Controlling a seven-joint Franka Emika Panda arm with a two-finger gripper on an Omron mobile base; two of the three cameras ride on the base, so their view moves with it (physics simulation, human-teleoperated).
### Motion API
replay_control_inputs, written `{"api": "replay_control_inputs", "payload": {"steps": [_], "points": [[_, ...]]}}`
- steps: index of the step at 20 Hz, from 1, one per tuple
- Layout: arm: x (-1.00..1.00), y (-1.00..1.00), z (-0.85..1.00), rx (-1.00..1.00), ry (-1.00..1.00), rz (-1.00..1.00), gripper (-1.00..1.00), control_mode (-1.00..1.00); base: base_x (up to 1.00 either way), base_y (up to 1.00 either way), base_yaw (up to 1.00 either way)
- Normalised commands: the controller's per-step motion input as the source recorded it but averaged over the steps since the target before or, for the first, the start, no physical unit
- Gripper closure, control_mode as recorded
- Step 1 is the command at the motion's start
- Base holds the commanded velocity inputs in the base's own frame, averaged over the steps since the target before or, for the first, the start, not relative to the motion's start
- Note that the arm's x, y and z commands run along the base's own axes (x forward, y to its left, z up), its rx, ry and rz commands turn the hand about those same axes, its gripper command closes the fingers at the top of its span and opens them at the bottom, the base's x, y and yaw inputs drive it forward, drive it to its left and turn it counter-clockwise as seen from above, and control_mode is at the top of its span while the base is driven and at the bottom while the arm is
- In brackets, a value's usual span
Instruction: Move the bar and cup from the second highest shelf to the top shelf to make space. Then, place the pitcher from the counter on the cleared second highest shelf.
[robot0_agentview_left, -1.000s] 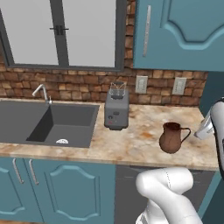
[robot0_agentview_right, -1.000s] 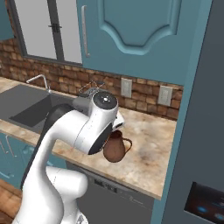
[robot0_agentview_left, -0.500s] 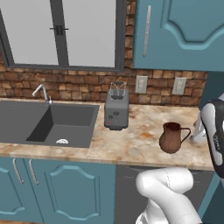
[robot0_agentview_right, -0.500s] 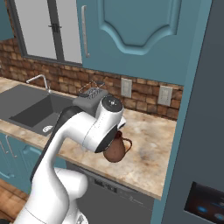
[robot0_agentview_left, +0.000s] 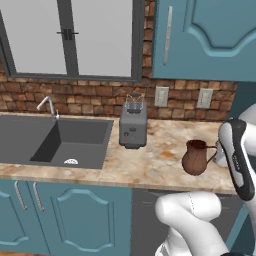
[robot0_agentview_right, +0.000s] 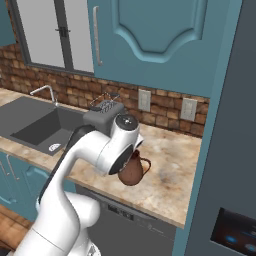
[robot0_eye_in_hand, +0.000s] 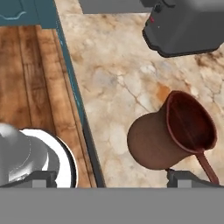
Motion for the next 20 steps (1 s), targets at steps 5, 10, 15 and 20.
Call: {"api": "replay_control_inputs", "payload": {"steps": [5,10,15,20], "points": [[0.22,-0.22,-0.17,-0.02,-0.03,0.02,-1.00,-1.00,0.00,0.00,0.00],[0.21,-0.31,-0.09,0.00,-0.03,0.00,-1.00,-1.00,0.00,0.00,0.00],[0.32,-0.29,-0.04,0.00,-0.02,0.00,-1.00,-1.00,0.00,0.00,0.00],[0.30,-0.26,-0.05,0.00,-0.02,0.01,-1.00,-1.00,0.00,0.00,0.00]]}}
